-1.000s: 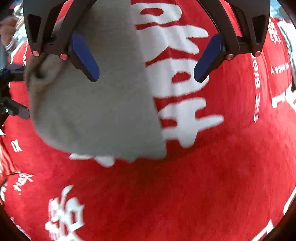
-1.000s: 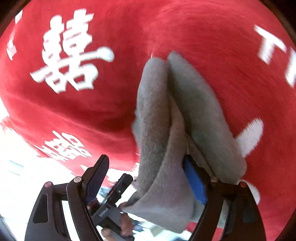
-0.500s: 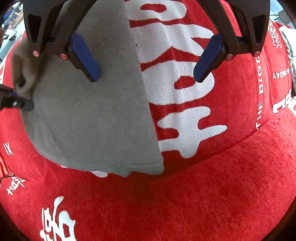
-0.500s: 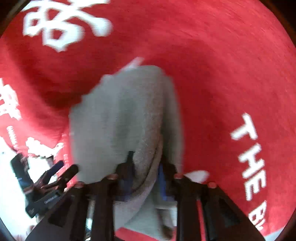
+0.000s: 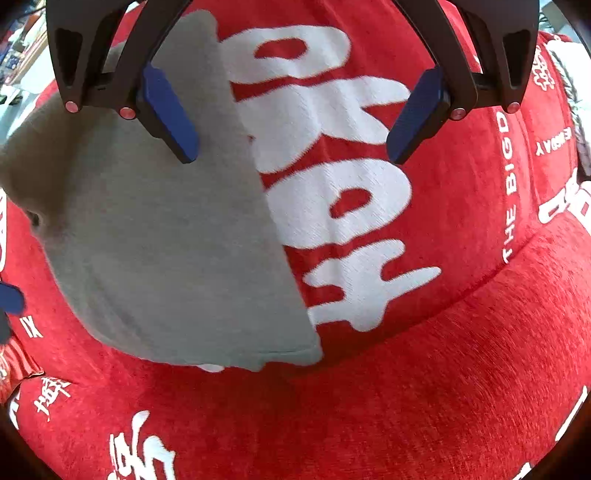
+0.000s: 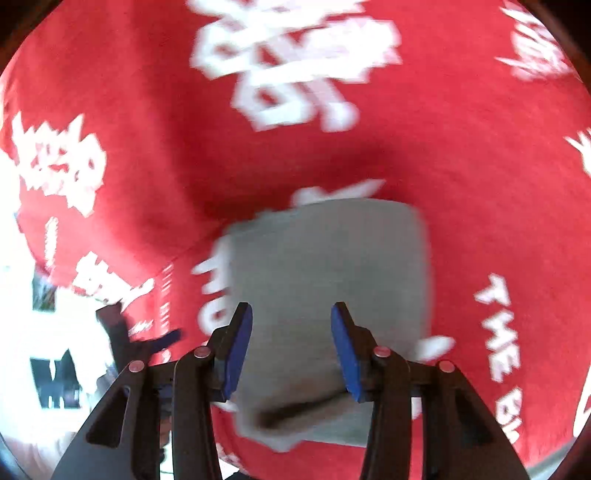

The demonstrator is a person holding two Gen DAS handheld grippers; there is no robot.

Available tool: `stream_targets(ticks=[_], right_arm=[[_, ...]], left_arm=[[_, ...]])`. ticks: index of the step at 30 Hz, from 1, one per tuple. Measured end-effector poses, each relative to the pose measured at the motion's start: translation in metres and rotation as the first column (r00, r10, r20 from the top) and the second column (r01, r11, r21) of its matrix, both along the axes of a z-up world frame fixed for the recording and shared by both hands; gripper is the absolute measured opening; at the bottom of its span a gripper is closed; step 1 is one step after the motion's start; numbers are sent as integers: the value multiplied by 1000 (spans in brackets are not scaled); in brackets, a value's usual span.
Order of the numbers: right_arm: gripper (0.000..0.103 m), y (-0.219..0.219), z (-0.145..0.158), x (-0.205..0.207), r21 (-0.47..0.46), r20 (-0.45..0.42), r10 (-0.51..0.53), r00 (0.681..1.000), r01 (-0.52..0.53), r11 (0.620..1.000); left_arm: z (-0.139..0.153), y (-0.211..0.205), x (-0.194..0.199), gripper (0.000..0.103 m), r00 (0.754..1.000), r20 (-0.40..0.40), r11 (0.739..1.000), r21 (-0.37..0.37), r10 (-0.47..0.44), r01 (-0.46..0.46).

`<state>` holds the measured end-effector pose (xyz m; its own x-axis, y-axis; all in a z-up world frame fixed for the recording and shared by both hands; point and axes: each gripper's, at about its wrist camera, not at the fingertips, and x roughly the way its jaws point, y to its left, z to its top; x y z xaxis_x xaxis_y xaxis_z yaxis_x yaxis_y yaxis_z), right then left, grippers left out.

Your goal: Fold small clothes

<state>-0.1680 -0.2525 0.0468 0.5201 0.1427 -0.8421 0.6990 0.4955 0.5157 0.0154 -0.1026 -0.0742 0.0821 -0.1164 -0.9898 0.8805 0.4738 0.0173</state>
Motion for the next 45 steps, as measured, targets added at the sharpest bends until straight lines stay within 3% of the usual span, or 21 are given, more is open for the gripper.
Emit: stream_targets(ticks=[3,6,8,10,12,15,16,17,18,21,24,29,38,45], right_arm=[[49,23,-3,25,17,-5,103,995,-103,995],[49,39,-36,21,62,-131,164,978,-157,986],[49,48,-60,0,70,-258,177,950,-165,984],[46,58,-79,-32,35,-416,180,891,-182,983],[45,58,-92,-71,87,-441,130,888,-102,991],[50,45,-85,-120,150,-375,-40,926,103,983],[55,39,-80,-137,176,-331,-114,937,180,968],[68,35,-78,-148,202,-294,-167,941,232,952],[82,29,-75,-163,257,-227,-247,942,303,918],[87,16,-66,-184,376,-73,-388,919,386,843],[103,6,-62,-185,467,33,-448,893,383,797],[103,3,-57,-156,544,154,-478,865,329,771],[103,7,-55,-118,625,235,-492,838,257,737],[103,3,-45,-115,680,355,-544,760,190,708]], left_arm=[[-4,3,0,102,999,-16,999,-3,40,-40],[-5,10,4,102,997,-43,998,-7,69,-69],[-5,13,6,102,997,-41,998,-5,66,-66],[-4,17,8,102,998,-41,998,-2,57,-57],[-3,20,9,102,998,-44,999,0,53,-53],[-2,22,9,102,998,-38,999,5,47,-47],[-1,23,9,102,998,-40,999,5,48,-48],[0,24,10,102,998,-45,999,6,50,-50],[0,23,10,102,997,-50,999,6,51,-51],[5,23,10,102,997,-53,999,-2,49,-49],[9,22,10,102,998,-50,999,-10,46,-46],[16,25,13,102,997,-47,998,-26,56,-58],[17,25,17,102,997,-48,998,-27,61,-62],[19,21,17,102,998,-31,998,-38,49,-51]])
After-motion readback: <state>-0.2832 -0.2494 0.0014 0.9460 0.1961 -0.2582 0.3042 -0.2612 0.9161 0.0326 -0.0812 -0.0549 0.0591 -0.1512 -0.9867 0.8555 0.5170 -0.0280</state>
